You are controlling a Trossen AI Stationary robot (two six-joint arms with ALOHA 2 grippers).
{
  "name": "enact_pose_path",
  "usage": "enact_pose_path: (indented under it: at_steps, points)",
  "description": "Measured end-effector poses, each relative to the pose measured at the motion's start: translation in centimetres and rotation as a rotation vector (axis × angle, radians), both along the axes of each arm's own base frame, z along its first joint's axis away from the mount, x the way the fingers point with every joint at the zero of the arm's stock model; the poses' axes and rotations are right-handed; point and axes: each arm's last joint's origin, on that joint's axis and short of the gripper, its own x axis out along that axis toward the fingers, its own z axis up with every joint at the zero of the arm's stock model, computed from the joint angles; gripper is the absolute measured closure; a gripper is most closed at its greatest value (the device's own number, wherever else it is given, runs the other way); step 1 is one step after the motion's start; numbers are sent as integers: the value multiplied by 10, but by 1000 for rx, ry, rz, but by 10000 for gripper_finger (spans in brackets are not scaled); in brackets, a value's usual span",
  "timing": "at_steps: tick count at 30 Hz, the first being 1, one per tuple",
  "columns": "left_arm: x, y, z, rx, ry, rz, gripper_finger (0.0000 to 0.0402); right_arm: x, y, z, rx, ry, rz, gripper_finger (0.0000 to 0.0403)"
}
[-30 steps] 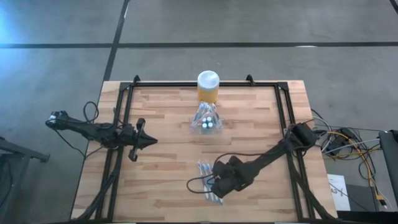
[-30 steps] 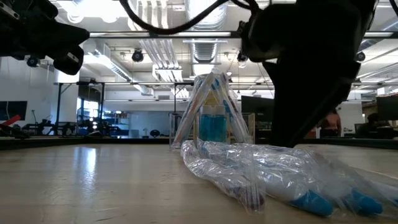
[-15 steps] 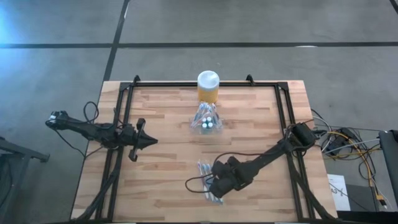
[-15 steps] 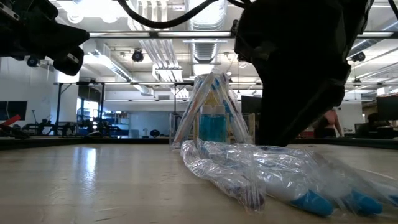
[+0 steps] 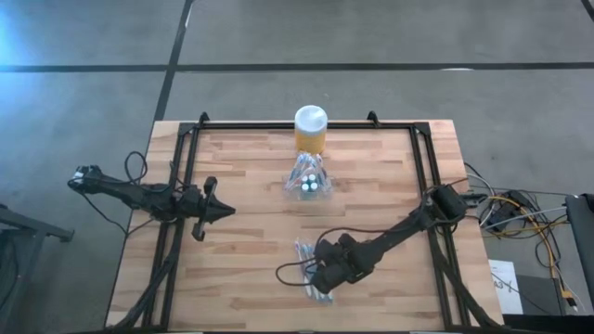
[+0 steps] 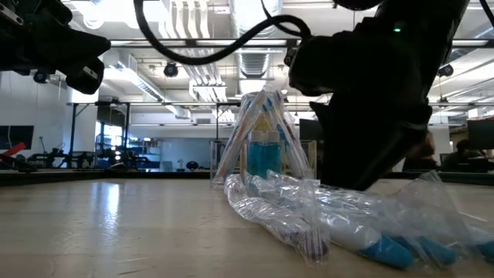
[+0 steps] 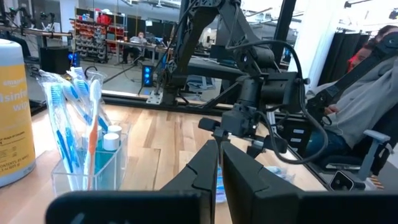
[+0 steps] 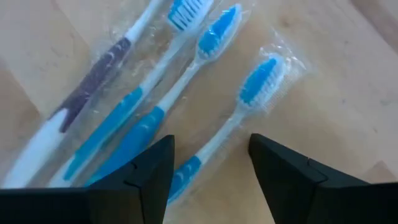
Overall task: Pick & Place toothbrushing station
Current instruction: Put the blue toothbrush into the left of the transparent organizer
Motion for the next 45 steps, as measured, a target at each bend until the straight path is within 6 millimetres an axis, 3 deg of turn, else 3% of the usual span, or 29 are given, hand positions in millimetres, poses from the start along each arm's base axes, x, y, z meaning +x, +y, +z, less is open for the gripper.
enact_pose_path:
  at_steps: [7, 16, 23, 26, 35, 38, 45]
  points:
    - [0, 0, 0, 0, 1, 0, 376, -2, -3, -4, -11, 62, 56, 233]
    - [0, 0, 0, 1, 1, 1, 376, -17, -4, 2, -78, 182, 132, 379]
    - [0, 0, 1, 10, -12, 3, 376, -36, 5, 9, -180, 225, 180, 390]
    - [0, 0, 3, 41, -36, 3, 376, -43, 12, 28, -187, 164, 225, 392]
    - [1, 0, 11, 44, -114, 6, 376, -78, 19, 117, -346, -185, 291, 395]
    - [4, -4, 8, 57, -89, -86, 376, -86, 20, 140, -424, -325, 315, 395]
    - [21, -11, 5, 67, -67, -136, 360, -82, 20, 175, -563, -536, 393, 395]
